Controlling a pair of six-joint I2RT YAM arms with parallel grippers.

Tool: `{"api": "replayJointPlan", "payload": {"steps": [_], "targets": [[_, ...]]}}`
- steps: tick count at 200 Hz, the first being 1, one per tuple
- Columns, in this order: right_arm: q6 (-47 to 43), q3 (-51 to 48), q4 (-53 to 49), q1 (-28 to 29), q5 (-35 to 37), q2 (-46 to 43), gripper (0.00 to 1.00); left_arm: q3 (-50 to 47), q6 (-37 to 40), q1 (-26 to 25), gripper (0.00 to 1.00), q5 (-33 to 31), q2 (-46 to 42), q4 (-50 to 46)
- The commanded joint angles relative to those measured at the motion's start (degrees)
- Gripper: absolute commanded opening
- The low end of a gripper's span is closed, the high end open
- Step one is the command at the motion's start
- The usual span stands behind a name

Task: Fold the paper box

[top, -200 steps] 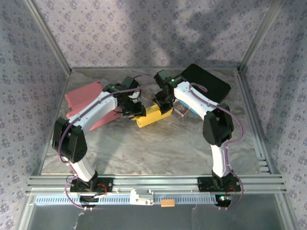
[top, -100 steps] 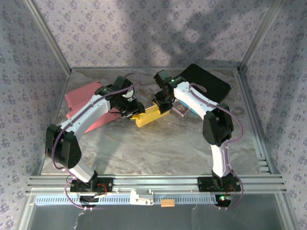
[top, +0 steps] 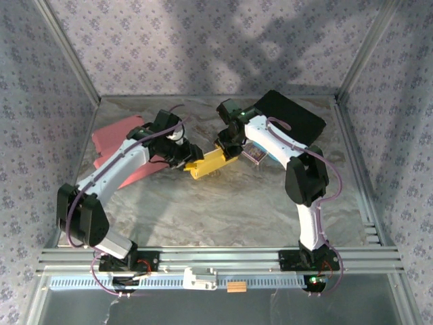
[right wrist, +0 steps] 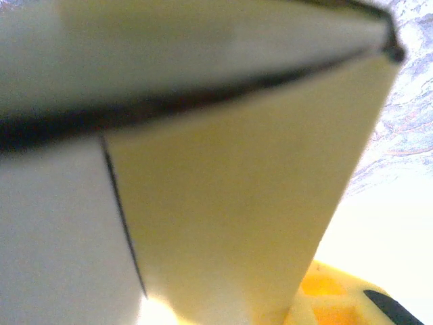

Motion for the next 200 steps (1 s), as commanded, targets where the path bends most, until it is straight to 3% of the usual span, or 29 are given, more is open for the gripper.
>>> {"api": "replayJointPlan", "payload": {"steps": [1, 108, 156, 200], "targets": [[0.6, 1.3, -2.3, 0.1, -0.1, 2.5, 0.34, -0.8, -4.8, 2.2, 0.39, 0.7, -4.1, 3.1], [1.2, 3.9, -3.7, -0.2, -0.7, 3.9, 0.34, -2.8, -12.5, 5.1, 0.38, -3.1, -0.8, 5.5], [1.3, 4.2, -3.6, -0.2, -0.8, 4.1, 0.34, -1.0, -10.3, 4.5, 0.38, -4.8, 0.6, 2.5], [1.3, 4.2, -3.6, -0.1, -0.7, 4.1, 0.34, -2.5, -15.5, 4.0, 0.36, -5.3, -0.8, 9.5]]}}
